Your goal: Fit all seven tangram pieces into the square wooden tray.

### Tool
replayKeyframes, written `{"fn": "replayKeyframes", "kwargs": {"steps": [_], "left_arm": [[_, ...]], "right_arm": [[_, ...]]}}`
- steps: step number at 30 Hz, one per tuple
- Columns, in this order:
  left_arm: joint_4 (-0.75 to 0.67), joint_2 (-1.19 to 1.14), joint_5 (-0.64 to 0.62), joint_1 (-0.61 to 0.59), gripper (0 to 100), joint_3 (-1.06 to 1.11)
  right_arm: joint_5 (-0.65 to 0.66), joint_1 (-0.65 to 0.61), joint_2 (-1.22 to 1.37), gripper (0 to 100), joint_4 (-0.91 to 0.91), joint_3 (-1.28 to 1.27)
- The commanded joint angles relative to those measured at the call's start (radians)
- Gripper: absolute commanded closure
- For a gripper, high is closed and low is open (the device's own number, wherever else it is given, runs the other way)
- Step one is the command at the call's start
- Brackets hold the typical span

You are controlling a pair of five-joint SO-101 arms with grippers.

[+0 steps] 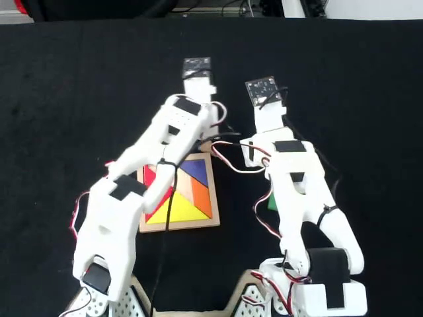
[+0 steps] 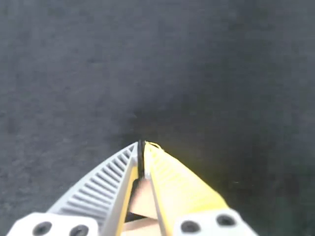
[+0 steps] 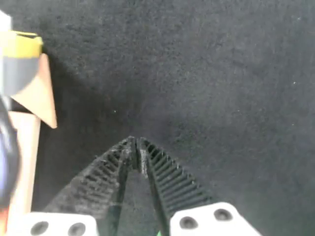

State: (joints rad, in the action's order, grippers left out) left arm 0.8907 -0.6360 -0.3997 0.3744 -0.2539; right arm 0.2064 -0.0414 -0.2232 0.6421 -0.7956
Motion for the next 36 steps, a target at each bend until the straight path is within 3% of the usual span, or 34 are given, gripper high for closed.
{"fn": "replayKeyframes", "kwargs": {"steps": [1,5,9,16,22,25,27,32,36], "left_arm": [[-0.060,0.012,0.023,0.056,96,-0.065],[-0.048,0.014,0.018,0.054,96,-0.062],[0.106,0.061,0.021,0.004,96,-0.122],[0.364,0.316,0.025,-0.259,96,-0.185],[0.456,0.537,0.068,-0.452,96,0.001],[0.384,0.624,0.071,-0.510,96,0.252],[0.247,0.683,0.075,-0.542,96,0.460],[-0.157,0.870,0.075,-0.596,96,0.931],[-0.292,1.043,0.069,-0.602,91,1.113]], "right_arm": [[0.000,0.048,-0.051,98.7,-0.017,0.047],[-0.075,0.109,-0.084,98.7,-0.012,0.061],[-0.100,0.120,-0.160,98.7,-0.014,0.025],[-0.101,-0.015,-0.283,98.3,0.077,0.005],[-0.104,-0.164,-0.105,89.2,0.342,0.306],[-0.101,-0.259,0.067,88.8,0.419,0.449],[-0.103,-0.307,0.177,88.4,0.443,0.524],[-0.104,-0.322,0.383,79.2,0.465,0.667],[-0.104,-0.330,0.469,76.3,0.465,0.733]]}}
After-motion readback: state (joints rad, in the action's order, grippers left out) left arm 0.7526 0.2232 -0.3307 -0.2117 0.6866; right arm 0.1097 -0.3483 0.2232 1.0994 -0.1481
